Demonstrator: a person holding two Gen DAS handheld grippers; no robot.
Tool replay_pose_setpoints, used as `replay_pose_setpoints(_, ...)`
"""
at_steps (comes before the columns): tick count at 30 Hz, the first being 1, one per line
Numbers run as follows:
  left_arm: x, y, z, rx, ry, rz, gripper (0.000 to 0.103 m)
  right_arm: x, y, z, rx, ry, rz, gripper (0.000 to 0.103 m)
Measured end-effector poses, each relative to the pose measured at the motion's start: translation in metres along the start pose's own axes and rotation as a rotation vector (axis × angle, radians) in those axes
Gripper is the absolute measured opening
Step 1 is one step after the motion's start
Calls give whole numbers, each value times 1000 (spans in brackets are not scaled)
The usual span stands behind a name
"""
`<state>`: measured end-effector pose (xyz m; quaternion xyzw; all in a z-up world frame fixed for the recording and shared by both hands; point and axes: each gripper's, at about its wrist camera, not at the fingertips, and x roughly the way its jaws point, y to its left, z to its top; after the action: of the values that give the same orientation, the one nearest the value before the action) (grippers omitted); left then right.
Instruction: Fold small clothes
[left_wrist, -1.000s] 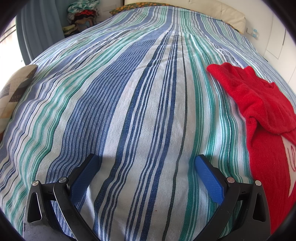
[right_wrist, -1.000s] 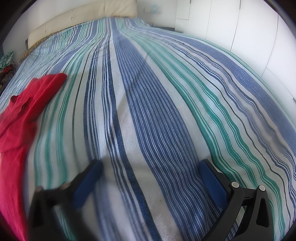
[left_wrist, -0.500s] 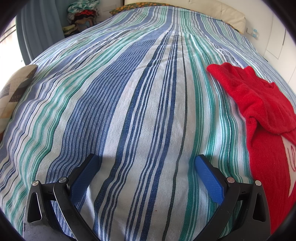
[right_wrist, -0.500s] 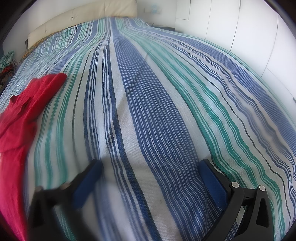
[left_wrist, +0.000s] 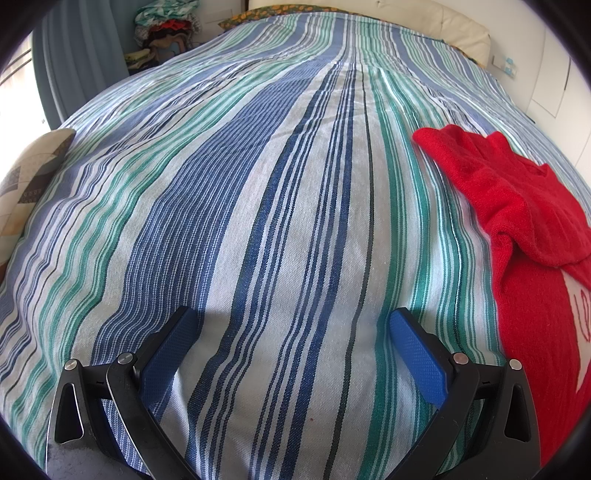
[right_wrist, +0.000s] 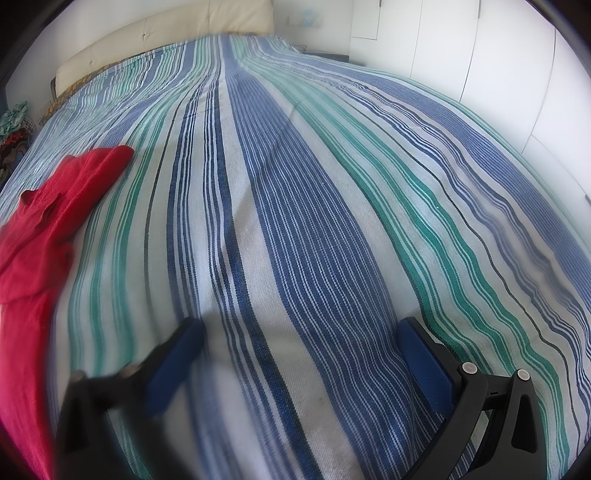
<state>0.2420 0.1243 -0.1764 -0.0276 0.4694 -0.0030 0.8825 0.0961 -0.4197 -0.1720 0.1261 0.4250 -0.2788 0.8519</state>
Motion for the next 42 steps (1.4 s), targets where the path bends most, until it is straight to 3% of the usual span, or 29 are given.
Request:
replay_pose_setpoints(33,0,0,0,-6,-5,0,103,3,0,9,15,23,11,103)
replay_pose_setpoints(35,0,0,0,-7,-1,0,103,-3,-7,18,41,51,81,103)
replay_pose_setpoints(36,0,0,1,-7,5,2,103,-16,-16,24,81,30,165,101)
replay_pose_setpoints(39,-7,4,5,23,63,-46,103,-102,-42,42,110,-213,347,102)
replay_pose_setpoints(42,-35,18,-2,5,82,-116,101,-208,-54,51,-58,-397,541,103)
